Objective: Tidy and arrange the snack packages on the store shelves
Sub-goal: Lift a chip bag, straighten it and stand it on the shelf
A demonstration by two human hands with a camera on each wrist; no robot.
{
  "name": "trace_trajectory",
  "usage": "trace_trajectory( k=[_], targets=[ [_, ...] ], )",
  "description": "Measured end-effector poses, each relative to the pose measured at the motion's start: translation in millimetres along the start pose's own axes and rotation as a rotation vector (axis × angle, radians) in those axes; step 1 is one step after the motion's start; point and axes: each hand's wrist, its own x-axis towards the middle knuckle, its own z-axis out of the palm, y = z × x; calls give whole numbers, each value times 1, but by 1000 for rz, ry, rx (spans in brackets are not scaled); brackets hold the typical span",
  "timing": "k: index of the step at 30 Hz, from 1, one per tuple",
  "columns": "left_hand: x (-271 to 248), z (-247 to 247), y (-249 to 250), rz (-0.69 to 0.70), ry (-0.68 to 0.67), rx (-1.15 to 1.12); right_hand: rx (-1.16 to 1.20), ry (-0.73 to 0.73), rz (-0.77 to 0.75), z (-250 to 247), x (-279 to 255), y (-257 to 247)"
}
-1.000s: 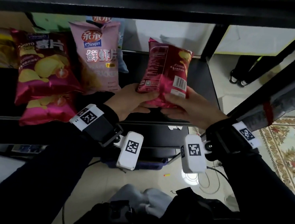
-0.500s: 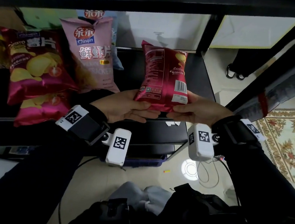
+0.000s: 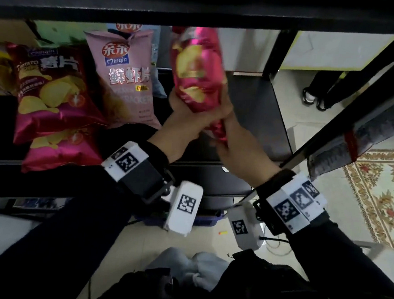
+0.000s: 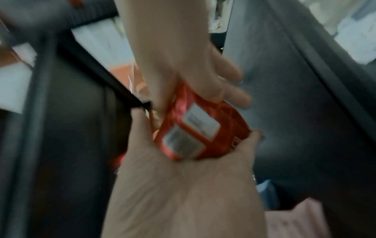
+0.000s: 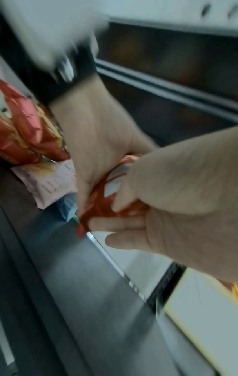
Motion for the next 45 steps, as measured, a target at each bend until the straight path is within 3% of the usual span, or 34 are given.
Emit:
trace_trajectory(
  k=[3, 6, 8, 10, 13, 14, 19, 23, 28, 34, 38, 41, 43, 45],
  targets=[
    [11, -13, 4, -42, -37, -156, 167, -135, -55, -4, -1, 2],
    [12, -32, -6, -127, -143, -340, 647, 176, 60, -18, 2, 11],
    [9, -42, -13, -165, -201, -414, 732, 230, 201, -24, 8, 22],
    [5, -46, -18, -192, -283, -395, 805, 67, 383, -25, 13, 28],
    [-2, -39, -17, -244, -406, -303, 924, -237, 405, -18, 15, 33],
    [-2, -37, -15, -241, -395, -268, 935, -237, 389, -17, 15, 33],
    [3, -31, 1, -106, -261, 8, 766, 27, 319, -16, 15, 32],
    [11, -25, -1, 13, -160, 118, 709, -26, 259, -11, 17, 30],
    [11, -27, -1, 55, -224, 109, 876, -7, 233, -20, 20, 33],
    [9, -24, 4, 163, -214, 141, 710, 162, 132, -22, 23, 36],
    [20, -26, 5, 32, -206, 153, 811, 134, 265, -19, 28, 34],
    [24, -26, 1, -177, -210, 134, 793, -35, 415, -19, 32, 36],
    [26, -26, -4, -159, -204, 142, 785, -104, 429, -20, 33, 38],
    [27, -26, -10, -59, -204, 181, 811, -34, 364, -24, 38, 40]
  ],
)
